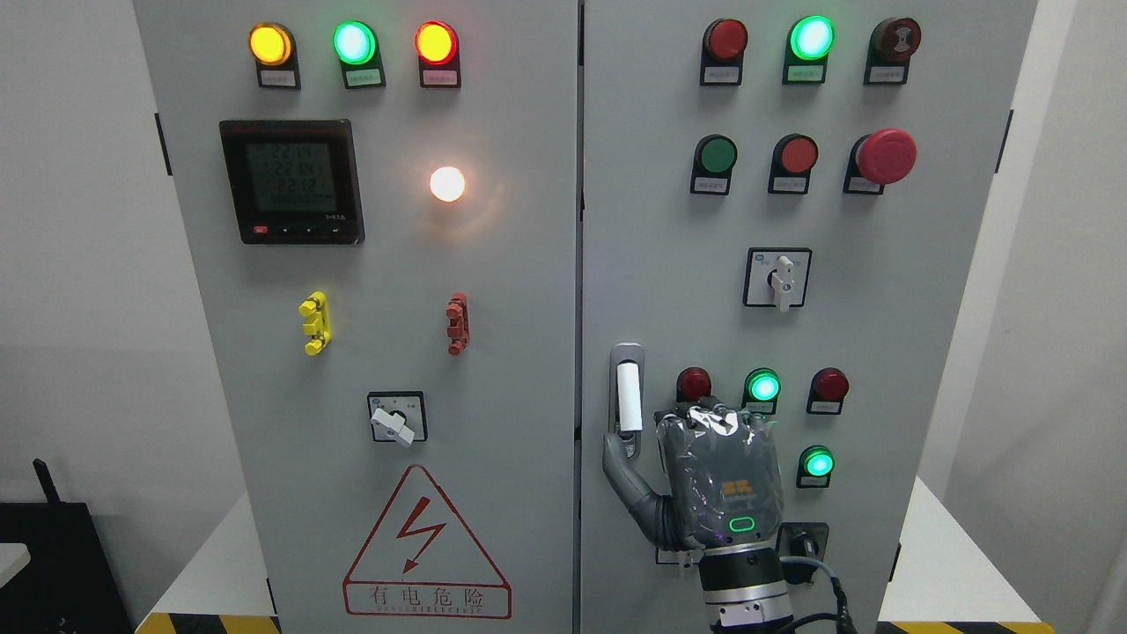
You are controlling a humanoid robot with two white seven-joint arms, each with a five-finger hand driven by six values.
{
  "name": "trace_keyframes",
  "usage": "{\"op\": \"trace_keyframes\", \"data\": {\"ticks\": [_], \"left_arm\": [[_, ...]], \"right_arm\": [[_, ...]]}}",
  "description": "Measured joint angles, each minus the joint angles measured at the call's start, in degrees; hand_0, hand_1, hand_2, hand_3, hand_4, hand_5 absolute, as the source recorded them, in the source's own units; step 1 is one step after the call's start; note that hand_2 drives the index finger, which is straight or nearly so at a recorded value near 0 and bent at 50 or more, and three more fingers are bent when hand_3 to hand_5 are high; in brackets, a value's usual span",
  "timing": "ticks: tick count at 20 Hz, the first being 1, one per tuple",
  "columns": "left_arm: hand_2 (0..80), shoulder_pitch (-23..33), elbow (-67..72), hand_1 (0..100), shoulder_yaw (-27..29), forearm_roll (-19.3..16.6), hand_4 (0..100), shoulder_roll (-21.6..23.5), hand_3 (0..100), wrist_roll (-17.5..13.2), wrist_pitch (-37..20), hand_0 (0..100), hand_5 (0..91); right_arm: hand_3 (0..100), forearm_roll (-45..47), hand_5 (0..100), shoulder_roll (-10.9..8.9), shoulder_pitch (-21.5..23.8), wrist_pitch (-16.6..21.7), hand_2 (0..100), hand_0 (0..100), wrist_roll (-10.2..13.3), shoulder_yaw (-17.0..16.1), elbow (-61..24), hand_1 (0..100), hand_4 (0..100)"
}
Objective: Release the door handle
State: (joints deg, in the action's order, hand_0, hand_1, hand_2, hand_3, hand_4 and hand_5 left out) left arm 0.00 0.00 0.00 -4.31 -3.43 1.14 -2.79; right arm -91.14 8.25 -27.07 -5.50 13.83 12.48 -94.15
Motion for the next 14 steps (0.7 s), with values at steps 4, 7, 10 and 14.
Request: {"op": "trace_keyframes", "data": {"ticks": [4,7,10,14], "left_arm": [[0.0,0.0,0.0,39,0.0,0.0,0,0.0,0,0.0,0.0,12,0.0],[0.0,0.0,0.0,39,0.0,0.0,0,0.0,0,0.0,0.0,12,0.0],[0.0,0.0,0.0,39,0.0,0.0,0,0.0,0,0.0,0.0,12,0.0],[0.0,0.0,0.0,39,0.0,0.0,0,0.0,0,0.0,0.0,12,0.0]], "right_arm": [[100,0.0,95,0.00,-0.2,-0.2,94,44,0.0,-0.1,0.2,2,94],[100,0.0,95,0.01,-0.2,-0.3,94,44,0.0,-0.1,0.4,2,94],[100,0.0,95,0.01,-0.3,-0.4,94,45,0.0,-0.1,0.5,2,93],[100,0.0,95,0.01,-0.3,-0.5,95,45,0.0,-0.1,0.6,2,97]]}}
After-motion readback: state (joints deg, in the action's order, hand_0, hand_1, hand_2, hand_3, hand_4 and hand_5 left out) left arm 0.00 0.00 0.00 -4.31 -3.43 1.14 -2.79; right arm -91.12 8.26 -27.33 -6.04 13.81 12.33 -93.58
